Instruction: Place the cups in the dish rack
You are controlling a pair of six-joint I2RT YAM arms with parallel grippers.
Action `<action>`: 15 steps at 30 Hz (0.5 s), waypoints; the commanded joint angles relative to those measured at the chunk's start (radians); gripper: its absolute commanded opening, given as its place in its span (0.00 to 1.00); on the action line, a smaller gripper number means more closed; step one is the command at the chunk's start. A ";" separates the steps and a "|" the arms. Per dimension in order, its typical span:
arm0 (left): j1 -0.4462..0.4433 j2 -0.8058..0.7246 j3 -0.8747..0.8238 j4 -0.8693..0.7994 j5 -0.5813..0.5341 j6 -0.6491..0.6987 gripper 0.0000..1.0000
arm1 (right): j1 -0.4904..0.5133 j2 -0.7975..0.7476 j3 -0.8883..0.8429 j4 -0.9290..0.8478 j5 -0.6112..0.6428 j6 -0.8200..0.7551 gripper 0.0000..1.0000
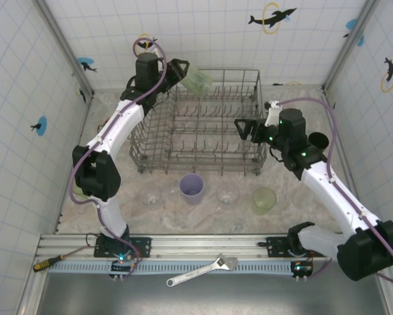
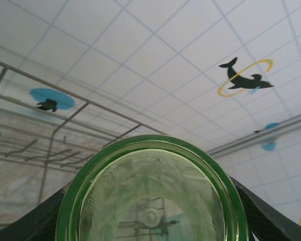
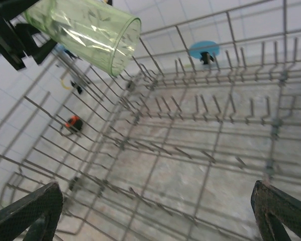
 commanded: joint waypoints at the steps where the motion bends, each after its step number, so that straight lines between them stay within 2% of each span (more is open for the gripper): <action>1: -0.017 0.035 0.082 -0.087 -0.115 0.132 0.00 | -0.007 -0.063 -0.025 -0.128 0.065 -0.077 1.00; 7: -0.040 0.090 0.161 -0.175 -0.233 0.236 0.00 | -0.009 -0.136 -0.069 -0.205 0.138 -0.130 1.00; 15: -0.047 0.135 0.161 -0.186 -0.281 0.298 0.00 | -0.019 -0.150 -0.103 -0.247 0.152 -0.160 1.00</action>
